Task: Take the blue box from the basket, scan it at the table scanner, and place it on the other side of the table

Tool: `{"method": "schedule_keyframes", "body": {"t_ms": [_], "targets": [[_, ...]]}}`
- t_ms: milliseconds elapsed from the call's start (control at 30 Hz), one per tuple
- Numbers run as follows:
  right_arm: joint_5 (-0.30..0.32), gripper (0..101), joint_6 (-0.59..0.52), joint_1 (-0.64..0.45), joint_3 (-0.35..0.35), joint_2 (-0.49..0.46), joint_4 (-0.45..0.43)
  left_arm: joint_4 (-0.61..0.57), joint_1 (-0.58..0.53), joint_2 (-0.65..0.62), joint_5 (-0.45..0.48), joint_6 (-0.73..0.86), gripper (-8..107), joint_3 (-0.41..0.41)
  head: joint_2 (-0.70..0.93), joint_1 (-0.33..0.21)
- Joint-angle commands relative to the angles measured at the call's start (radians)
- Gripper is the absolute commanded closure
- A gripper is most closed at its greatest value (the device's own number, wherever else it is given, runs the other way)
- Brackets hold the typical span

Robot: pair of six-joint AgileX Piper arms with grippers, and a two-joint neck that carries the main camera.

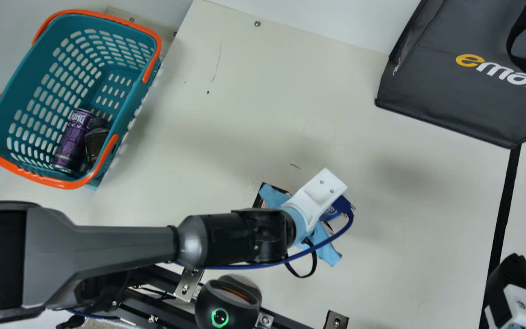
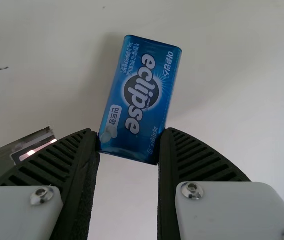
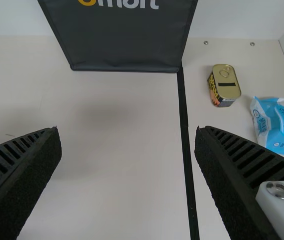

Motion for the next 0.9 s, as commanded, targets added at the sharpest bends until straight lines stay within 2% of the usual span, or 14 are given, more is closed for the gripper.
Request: {"method": "schedule_keyframes", "body": {"t_ms": [0,133,533,867], "targets": [[0.0,6,0.0,0.0,0.0,0.0,0.0,-0.001,-0.003,0.013,0.003,-0.003,107,-0.009,0.002,-0.027],[-0.001,6,0.0,0.0,0.0,0.0,0.0,-0.01,-0.008,0.04,0.016,0.0,105,-0.029,0.002,-0.027],[-0.001,6,0.0,0.0,0.0,0.0,0.0,-0.051,-0.007,0.079,0.029,0.033,65,-0.054,0.002,-0.027],[-0.001,6,0.0,0.0,0.0,0.0,0.0,-0.188,0.038,0.053,-0.013,0.128,32,-0.014,0.002,-0.027]]}}
